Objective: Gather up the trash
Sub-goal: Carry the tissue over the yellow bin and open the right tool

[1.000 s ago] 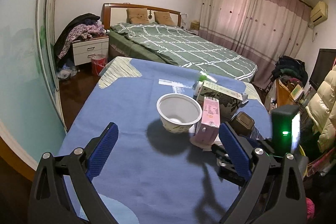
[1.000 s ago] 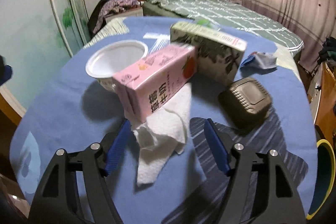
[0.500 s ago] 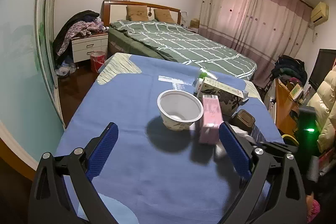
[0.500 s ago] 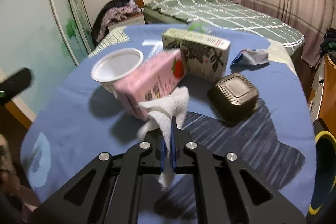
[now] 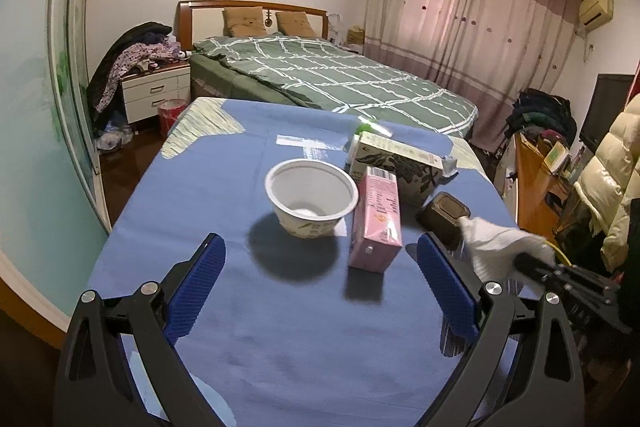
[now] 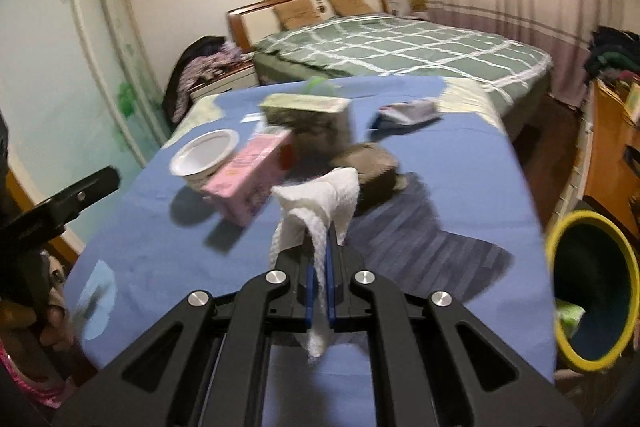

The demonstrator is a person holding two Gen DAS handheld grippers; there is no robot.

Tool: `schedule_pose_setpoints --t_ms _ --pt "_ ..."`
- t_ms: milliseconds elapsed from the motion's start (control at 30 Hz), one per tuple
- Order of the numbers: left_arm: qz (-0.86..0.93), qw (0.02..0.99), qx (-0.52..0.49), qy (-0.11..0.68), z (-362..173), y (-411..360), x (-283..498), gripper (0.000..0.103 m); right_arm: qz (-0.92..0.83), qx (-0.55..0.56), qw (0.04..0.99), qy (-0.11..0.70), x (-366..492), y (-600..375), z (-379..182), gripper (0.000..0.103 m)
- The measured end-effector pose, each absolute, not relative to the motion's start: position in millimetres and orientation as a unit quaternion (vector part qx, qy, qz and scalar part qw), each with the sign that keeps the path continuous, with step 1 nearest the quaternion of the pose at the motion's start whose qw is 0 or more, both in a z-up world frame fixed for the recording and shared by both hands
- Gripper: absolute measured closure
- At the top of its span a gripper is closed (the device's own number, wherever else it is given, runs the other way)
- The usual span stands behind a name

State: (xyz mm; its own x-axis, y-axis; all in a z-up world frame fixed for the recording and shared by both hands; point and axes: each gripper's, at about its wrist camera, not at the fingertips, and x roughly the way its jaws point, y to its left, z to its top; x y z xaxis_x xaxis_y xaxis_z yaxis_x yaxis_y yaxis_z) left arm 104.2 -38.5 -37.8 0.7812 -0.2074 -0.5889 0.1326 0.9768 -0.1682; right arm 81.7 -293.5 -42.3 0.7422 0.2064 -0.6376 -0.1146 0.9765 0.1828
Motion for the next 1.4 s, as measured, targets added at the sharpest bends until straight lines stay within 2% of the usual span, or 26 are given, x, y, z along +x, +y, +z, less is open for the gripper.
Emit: schedule_pose_setpoints --t_ms 400,700,733,867,1400 --pt "-0.106 0.933 -0.038 0.342 -55 -72 124 0.008 -0.137 0.119 0.924 0.337 61 -431 -60 0.098" --pt "-0.111 0.926 -0.017 0.359 -70 -92 141 0.008 -0.235 0.158 0.894 0.348 51 -509 -83 0.097" --pt "-0.11 0.926 -0.016 0.36 -71 -93 142 0.008 -0.24 0.16 0.892 0.349 54 -511 -85 0.096" --pt "-0.105 0.925 -0.01 0.366 -76 -96 148 0.008 -0.255 0.162 0.887 0.35 53 -518 -90 0.074" --pt "-0.112 0.913 0.013 0.391 -101 -110 182 0.008 -0.239 0.163 0.893 0.344 51 -513 -88 0.071"
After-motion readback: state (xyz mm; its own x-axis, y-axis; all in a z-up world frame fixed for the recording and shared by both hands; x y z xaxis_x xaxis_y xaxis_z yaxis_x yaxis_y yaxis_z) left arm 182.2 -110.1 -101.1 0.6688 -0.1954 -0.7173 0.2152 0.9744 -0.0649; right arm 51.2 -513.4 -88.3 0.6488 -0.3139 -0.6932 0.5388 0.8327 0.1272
